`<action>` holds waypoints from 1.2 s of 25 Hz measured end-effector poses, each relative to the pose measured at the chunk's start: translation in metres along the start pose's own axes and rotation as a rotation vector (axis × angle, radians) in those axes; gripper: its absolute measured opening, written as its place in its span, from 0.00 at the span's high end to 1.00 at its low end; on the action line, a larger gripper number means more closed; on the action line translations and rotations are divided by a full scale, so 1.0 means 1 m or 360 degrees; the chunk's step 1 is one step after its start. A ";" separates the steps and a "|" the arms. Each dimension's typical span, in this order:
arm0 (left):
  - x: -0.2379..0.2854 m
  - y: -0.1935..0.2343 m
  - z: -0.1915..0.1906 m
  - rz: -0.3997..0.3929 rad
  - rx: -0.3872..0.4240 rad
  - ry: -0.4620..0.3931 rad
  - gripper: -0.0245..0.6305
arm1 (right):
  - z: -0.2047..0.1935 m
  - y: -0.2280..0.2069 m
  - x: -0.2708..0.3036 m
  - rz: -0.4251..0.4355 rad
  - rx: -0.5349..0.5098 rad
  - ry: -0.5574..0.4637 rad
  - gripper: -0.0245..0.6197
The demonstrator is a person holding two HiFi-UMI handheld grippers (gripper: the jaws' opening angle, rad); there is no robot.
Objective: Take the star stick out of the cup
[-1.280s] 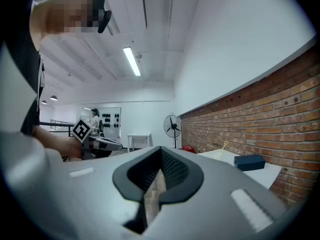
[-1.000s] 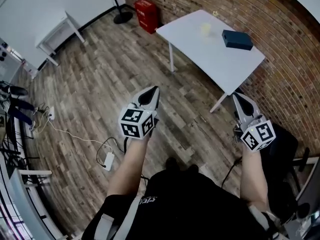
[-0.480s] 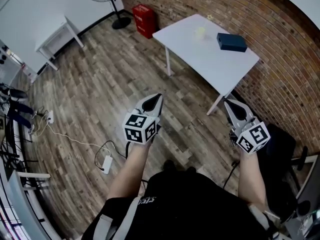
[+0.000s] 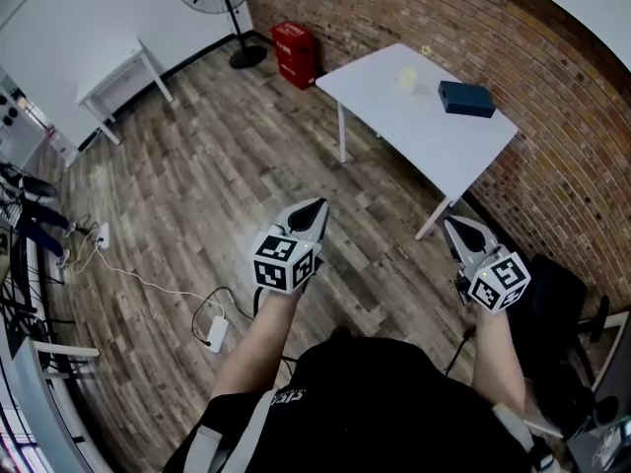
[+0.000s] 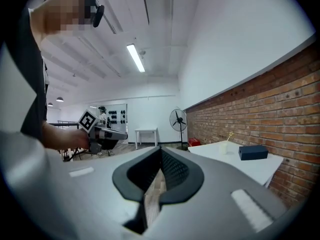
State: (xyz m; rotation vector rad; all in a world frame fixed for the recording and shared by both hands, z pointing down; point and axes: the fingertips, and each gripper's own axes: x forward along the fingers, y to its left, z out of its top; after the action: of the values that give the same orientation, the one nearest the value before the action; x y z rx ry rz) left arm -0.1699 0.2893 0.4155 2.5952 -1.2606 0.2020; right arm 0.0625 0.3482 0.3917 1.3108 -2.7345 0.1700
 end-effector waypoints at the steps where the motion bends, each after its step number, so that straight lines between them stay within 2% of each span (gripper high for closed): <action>1: -0.004 0.004 0.000 0.0001 0.0003 -0.0003 0.95 | -0.001 0.003 0.003 -0.0002 0.0006 0.0005 0.96; 9: -0.013 0.036 -0.004 0.0029 -0.0036 -0.0027 0.95 | -0.002 0.024 0.034 0.0068 0.0031 0.0026 0.96; 17: 0.017 0.057 0.004 0.0045 -0.0036 -0.0023 0.95 | 0.002 -0.006 0.071 0.0078 0.0070 0.0006 0.96; 22: 0.058 0.068 0.016 0.0038 -0.0040 -0.0027 0.95 | 0.004 -0.040 0.096 0.0097 0.0131 -0.0034 0.96; 30: 0.157 0.078 0.037 0.0033 -0.0005 0.0050 0.95 | -0.002 -0.137 0.127 0.0068 0.0249 -0.0049 0.96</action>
State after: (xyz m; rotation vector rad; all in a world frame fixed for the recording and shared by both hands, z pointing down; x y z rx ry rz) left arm -0.1344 0.1142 0.4289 2.5667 -1.2769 0.2432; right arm 0.0907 0.1660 0.4195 1.3018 -2.8266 0.3778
